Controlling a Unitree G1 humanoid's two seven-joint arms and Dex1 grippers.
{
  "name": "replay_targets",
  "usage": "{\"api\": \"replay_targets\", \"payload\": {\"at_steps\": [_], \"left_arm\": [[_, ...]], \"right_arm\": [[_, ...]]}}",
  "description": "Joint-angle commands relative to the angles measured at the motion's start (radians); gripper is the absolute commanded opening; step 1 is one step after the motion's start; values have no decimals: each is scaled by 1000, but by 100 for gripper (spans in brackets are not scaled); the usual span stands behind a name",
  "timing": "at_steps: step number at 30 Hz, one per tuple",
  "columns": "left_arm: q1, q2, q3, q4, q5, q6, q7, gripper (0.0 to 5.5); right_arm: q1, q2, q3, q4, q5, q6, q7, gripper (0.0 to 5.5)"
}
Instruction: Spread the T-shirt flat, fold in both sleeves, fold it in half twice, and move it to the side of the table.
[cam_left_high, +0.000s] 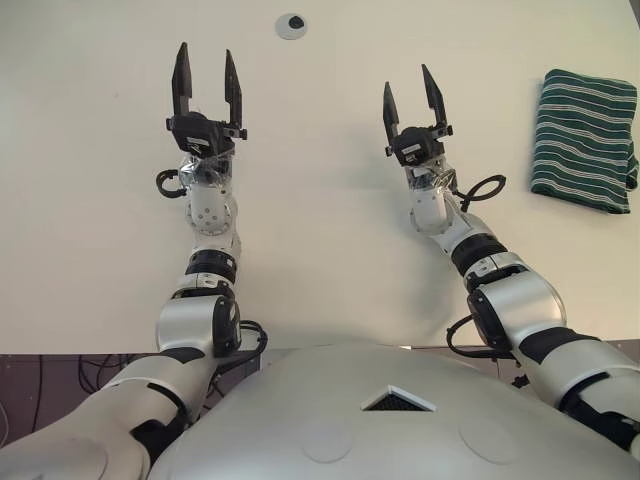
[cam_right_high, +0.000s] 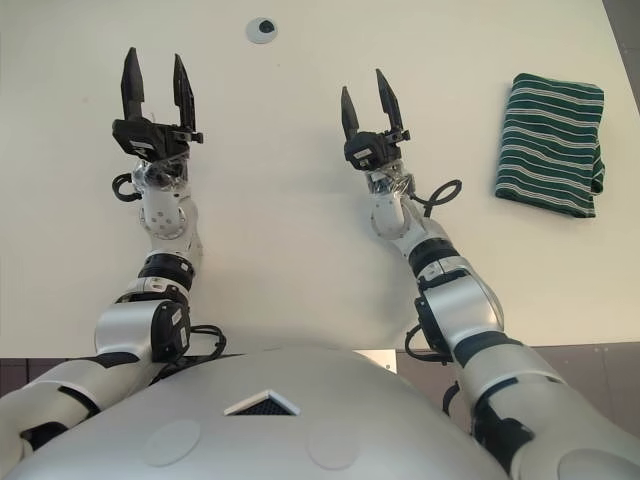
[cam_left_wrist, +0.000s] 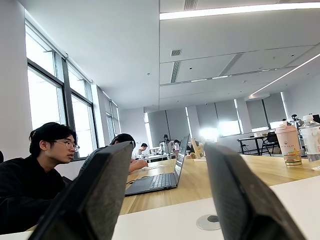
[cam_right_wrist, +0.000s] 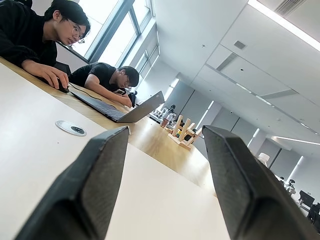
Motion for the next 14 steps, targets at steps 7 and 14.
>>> {"api": "replay_targets", "payload": {"at_steps": [7,14], "left_arm": [[46,42,-10,45,15,-14,18,257],[43,43,-11,50,11,-12,20,257]], "right_arm": [[-24,12,11,13,-4,10,-10,267],[-26,11,14,16,-3,10,-10,267]]}}
